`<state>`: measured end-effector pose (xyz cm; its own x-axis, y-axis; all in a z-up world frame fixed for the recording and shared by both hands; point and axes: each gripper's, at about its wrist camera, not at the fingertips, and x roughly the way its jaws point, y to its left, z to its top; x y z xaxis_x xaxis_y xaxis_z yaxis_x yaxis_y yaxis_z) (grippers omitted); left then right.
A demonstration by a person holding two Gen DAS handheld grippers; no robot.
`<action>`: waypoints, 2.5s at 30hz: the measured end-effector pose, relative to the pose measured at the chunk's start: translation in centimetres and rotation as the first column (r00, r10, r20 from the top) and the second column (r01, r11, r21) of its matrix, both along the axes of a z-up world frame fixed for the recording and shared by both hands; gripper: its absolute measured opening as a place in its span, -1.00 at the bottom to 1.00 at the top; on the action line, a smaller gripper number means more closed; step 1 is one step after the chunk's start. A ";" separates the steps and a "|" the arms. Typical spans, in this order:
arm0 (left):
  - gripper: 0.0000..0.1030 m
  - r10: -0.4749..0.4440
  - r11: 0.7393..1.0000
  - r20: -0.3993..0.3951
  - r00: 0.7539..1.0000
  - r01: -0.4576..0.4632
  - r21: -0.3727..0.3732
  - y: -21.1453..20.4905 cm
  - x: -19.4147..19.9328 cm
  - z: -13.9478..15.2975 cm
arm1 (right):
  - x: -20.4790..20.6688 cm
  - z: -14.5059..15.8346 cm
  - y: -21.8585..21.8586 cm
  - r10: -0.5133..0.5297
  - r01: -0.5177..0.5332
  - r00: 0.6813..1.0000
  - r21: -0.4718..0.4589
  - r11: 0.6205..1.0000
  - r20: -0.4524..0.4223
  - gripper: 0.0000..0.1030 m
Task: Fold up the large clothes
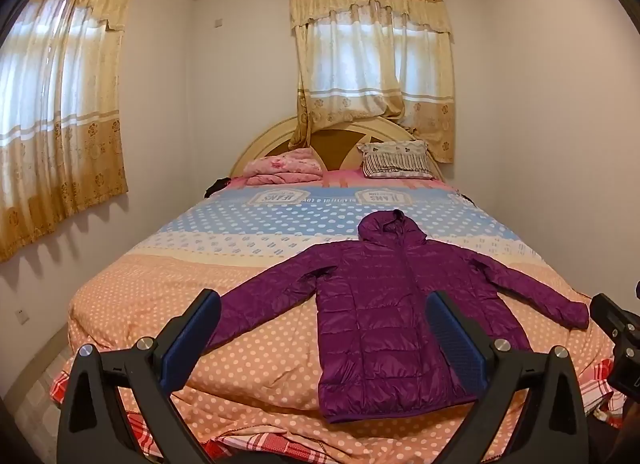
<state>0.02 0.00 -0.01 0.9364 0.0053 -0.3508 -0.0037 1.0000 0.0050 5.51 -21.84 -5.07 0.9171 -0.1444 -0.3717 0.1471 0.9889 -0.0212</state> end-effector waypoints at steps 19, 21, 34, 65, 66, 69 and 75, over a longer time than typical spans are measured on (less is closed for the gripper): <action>0.98 0.007 1.000 0.009 1.000 -0.007 0.002 -0.2 0.1 -0.2 | 0.2 -0.7 0.0 0.005 -0.005 1.000 0.009 1.000 -0.014 1.00; 0.98 0.006 1.000 0.008 1.000 -0.006 -0.001 -0.1 0.1 -0.3 | 0.1 -0.7 -0.1 0.005 -0.005 1.000 0.011 1.000 -0.016 1.00; 0.98 0.000 1.000 -0.007 1.000 0.000 -0.005 0.1 0.3 -0.5 | 0.6 -1.2 -0.1 0.005 -0.005 1.000 0.013 1.000 -0.025 1.00; 0.98 -0.008 1.000 -0.013 1.000 0.008 0.005 -0.4 0.3 -0.8 | 0.8 -1.3 0.0 0.006 -0.006 0.999 0.019 1.000 -0.037 1.00; 0.98 -0.008 1.000 -0.013 1.000 0.008 0.004 -0.4 0.3 -0.9 | 0.7 -1.4 0.0 0.007 -0.006 0.999 0.021 1.000 -0.036 1.00; 0.98 -0.009 1.000 -0.013 1.000 0.009 0.005 -0.5 0.4 -0.8 | 0.8 -1.3 0.0 0.007 -0.006 0.999 0.020 1.000 -0.037 1.00; 0.98 -0.008 1.000 -0.014 1.000 0.008 0.005 -0.5 0.4 -0.9 | 0.8 -1.3 -0.1 0.007 -0.006 0.999 0.021 1.000 -0.039 1.00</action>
